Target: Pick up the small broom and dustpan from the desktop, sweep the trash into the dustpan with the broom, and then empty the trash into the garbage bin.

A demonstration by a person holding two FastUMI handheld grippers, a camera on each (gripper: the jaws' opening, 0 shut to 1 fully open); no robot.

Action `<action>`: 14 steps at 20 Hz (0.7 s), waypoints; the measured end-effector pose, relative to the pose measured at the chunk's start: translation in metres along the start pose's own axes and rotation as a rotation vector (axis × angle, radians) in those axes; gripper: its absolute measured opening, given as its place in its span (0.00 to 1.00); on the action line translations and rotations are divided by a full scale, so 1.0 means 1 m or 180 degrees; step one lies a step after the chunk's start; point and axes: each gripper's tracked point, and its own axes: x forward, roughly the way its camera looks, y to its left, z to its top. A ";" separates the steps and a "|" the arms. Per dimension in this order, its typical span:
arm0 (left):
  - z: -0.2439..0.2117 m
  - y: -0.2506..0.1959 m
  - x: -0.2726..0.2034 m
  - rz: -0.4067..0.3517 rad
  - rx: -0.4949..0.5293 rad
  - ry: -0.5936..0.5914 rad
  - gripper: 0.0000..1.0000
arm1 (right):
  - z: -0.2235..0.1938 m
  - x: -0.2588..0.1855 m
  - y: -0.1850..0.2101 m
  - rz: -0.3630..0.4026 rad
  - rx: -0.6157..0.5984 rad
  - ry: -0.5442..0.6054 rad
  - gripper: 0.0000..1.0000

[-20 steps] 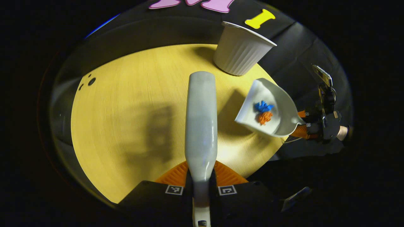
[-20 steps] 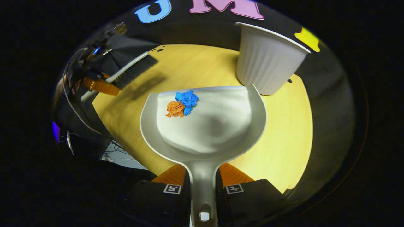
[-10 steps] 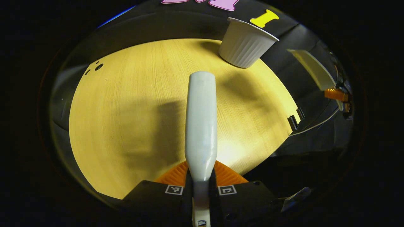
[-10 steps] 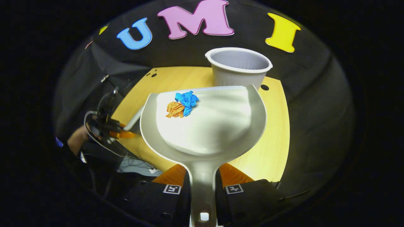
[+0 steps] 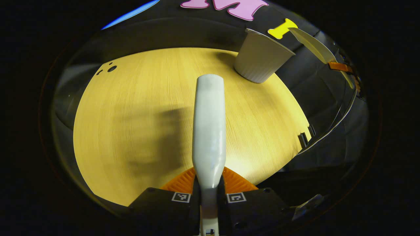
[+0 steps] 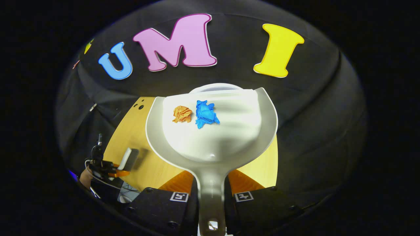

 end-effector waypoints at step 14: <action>-0.014 0.048 -0.022 0.0167 -0.0369 -0.0256 0.26 | -0.004 -0.016 -0.030 -0.1115 -0.0573 0.0263 0.35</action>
